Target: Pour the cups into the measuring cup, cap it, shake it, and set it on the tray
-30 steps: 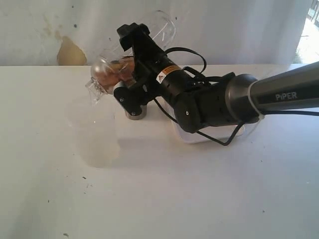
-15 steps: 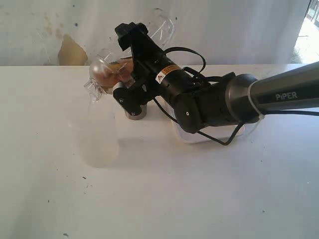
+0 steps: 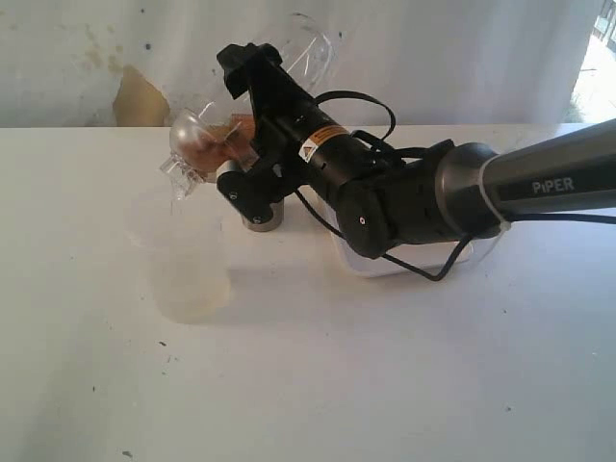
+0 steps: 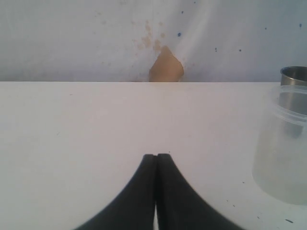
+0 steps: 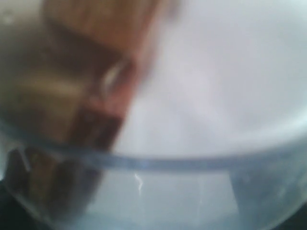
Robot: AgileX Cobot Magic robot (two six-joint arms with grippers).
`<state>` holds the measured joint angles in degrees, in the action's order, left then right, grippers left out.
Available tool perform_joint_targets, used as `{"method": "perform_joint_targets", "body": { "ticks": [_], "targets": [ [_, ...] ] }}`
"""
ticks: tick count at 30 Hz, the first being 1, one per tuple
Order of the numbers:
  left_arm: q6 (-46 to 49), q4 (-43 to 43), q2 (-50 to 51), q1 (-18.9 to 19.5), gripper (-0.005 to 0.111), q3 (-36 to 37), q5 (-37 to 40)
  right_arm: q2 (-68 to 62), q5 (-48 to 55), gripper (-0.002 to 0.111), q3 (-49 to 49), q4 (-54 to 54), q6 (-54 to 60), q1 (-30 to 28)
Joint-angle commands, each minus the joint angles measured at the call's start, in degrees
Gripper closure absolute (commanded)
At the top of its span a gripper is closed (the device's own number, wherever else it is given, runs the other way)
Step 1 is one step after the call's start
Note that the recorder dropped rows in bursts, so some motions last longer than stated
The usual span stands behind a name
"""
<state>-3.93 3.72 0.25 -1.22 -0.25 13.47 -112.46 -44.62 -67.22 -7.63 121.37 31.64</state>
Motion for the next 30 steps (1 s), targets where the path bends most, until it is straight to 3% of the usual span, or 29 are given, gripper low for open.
{"method": "perform_joint_targets", "body": {
  "ticks": [1,25,30],
  "targets": [
    [-0.14,0.03,-0.25,-0.08,0.107,0.25,-0.1,0.94,-3.69,0.108,-0.67,-0.4,1.09,-0.28],
    [-0.14,0.03,-0.25,-0.08,0.107,0.25,-0.1,0.94,-3.81,0.108,-0.67,-0.4,1.09,-0.28],
    [-0.14,0.03,-0.25,-0.08,0.107,0.25,-0.1,0.94,0.04,0.108,-0.67,-0.68,0.32,-0.28]
  ]
}}
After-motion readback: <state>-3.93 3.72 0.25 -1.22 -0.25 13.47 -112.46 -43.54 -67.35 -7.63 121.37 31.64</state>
